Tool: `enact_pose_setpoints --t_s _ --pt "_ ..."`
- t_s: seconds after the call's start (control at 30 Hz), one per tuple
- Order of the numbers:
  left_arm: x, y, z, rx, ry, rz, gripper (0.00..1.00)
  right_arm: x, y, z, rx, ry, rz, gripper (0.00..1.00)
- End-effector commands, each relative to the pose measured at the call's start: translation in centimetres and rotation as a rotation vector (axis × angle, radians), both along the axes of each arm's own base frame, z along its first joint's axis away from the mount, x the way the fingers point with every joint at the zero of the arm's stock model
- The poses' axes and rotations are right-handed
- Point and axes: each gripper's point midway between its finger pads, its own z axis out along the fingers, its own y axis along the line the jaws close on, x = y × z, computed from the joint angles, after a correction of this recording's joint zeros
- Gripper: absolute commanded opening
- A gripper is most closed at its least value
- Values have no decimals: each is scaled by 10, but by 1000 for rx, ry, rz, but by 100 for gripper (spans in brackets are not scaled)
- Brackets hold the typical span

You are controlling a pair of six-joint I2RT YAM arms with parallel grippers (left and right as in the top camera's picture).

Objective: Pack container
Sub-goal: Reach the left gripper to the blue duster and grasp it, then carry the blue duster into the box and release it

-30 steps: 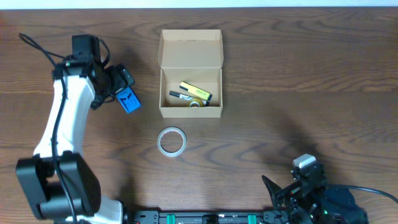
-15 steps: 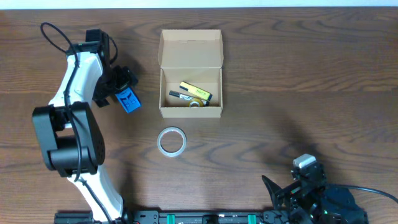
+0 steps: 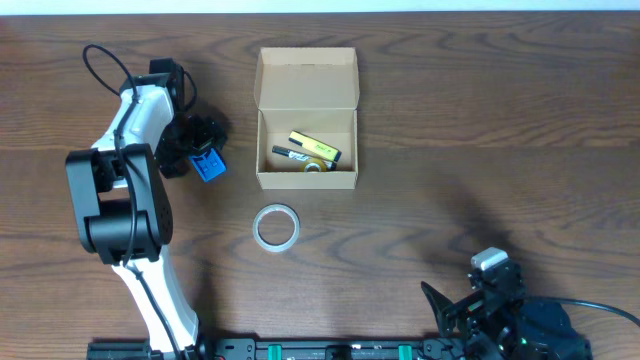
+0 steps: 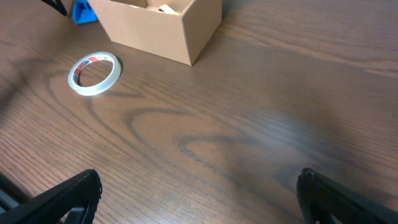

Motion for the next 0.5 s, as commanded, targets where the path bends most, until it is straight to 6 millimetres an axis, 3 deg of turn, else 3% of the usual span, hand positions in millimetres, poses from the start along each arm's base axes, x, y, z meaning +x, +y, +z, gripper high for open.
enact_pose_setpoints --t_s 0.0,0.07,0.2,0.3,0.47 --pt "7 4 -4 4 -9 19 91 1 -2 1 8 -3 -19 99" --pt "10 2 -7 -10 -16 19 83 1 -2 1 8 -3 -19 99" --pt "13 2 -8 -13 -26 27 52 1 -2 1 8 -3 -19 99" --pt "12 2 -8 -13 -24 26 35 1 -2 1 8 -3 -19 99" --pt "11 -2 3 -34 -21 -16 31 1 -2 1 8 -3 -19 99"
